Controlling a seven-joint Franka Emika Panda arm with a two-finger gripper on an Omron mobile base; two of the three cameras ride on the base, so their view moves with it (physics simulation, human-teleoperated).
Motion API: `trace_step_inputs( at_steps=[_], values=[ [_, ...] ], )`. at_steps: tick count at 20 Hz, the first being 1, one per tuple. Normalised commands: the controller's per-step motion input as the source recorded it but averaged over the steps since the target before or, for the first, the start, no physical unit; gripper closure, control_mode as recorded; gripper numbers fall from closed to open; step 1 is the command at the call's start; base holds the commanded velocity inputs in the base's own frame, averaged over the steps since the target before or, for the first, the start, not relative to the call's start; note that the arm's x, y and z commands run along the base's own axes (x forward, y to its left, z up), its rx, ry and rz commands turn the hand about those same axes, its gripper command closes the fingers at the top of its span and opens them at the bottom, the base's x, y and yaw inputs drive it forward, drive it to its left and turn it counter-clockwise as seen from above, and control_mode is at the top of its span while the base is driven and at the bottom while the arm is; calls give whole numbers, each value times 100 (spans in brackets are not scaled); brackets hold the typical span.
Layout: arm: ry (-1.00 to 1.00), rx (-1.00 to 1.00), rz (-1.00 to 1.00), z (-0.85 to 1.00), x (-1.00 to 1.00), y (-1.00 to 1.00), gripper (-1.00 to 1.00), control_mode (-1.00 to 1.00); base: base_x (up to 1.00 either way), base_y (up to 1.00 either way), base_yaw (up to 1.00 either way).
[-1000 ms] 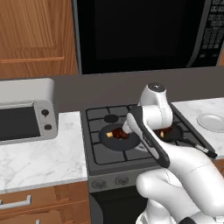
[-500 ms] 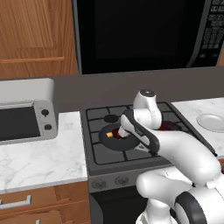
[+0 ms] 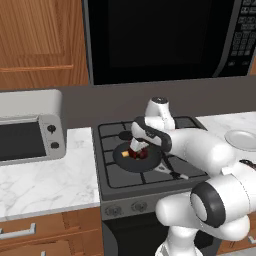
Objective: Place one of the steaks on the plate and the other in the bowl. Then place the bowl in the fridge.
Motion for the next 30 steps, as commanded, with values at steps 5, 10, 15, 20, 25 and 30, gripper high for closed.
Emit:
trace_step_inputs(
  at_steps=[5, 10, 15, 20, 25, 30],
  values=[
    [9, 0, 4, -38, 26, 5, -100, -100, 0, 0, 0],
    [1, -2, 4, -36, 22, 9, -100, -100, 0, 0, 0],
    [0, -1, 3, -28, 20, 3, -100, -100, 0, 0, 0],
    [0, 0, 4, -34, 15, 0, -100, -100, 0, 0, 0],
    [0, -1, 6, -64, 6, 13, -100, -100, 0, 0, 0],
    [5, -2, 9, -99, -8, 15, 100, -100, 0, 0, 0]
  ],
)
